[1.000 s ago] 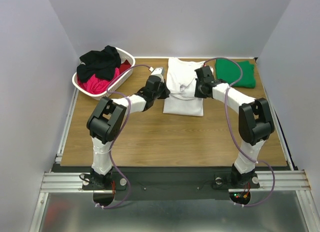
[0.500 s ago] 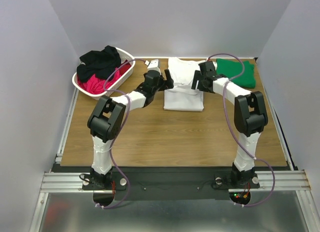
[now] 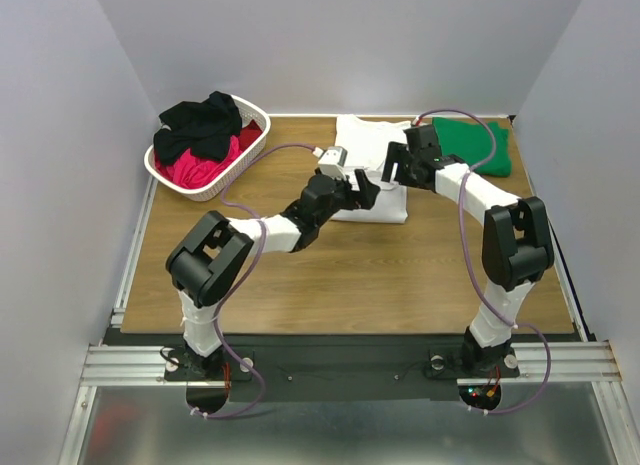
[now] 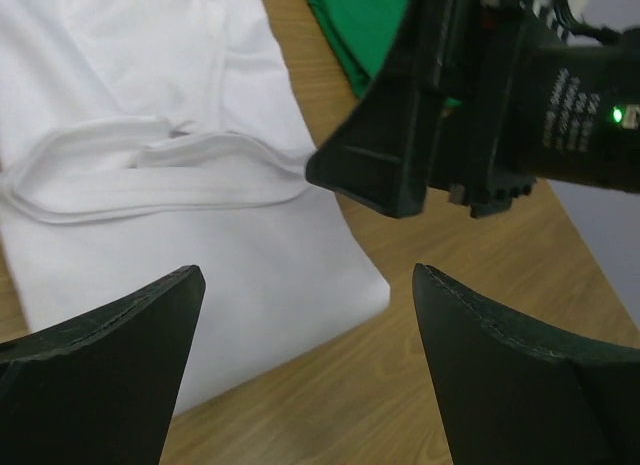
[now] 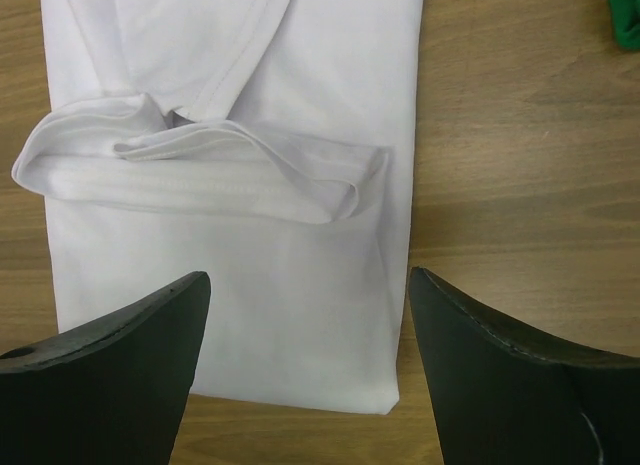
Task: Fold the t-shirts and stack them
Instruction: Fold the tshirt
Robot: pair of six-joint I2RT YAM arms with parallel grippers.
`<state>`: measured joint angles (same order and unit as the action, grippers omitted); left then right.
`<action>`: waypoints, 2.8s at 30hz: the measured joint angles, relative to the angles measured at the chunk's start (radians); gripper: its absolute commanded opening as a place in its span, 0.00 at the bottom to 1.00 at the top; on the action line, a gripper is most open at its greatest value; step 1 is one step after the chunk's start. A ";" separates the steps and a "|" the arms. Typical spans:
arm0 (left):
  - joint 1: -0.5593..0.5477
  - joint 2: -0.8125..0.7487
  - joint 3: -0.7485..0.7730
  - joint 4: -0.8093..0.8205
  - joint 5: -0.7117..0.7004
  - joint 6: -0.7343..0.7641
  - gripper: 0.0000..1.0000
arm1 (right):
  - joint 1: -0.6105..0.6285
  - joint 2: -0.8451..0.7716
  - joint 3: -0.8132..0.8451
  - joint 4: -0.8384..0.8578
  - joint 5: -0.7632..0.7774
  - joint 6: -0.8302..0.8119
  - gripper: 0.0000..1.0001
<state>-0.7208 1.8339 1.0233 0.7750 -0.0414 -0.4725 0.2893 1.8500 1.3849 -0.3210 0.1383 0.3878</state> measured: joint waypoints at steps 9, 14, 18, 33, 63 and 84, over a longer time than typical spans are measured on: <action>-0.044 0.172 0.000 0.119 0.067 0.034 0.97 | 0.000 0.000 -0.001 0.000 0.007 -0.006 0.87; -0.048 0.221 0.000 0.154 0.082 0.048 0.97 | 0.000 0.000 -0.001 0.000 0.008 -0.015 0.87; -0.060 0.231 -0.012 0.180 0.077 0.066 0.97 | 0.000 0.000 -0.001 0.000 0.002 -0.026 0.87; -0.117 0.183 -0.186 0.263 0.031 0.087 0.96 | 0.014 -0.030 -0.062 0.001 -0.143 -0.037 0.86; -0.277 0.035 -0.357 0.227 -0.058 -0.020 0.96 | 0.164 0.024 -0.146 -0.010 -0.131 0.012 0.87; -0.299 -0.020 -0.399 0.191 -0.073 -0.033 0.96 | 0.091 0.064 0.142 -0.055 0.105 -0.011 0.90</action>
<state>-1.0203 1.8141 0.6239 0.9661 -0.1143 -0.5053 0.3805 1.9141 1.5272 -0.3756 0.2436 0.3767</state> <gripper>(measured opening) 0.960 0.902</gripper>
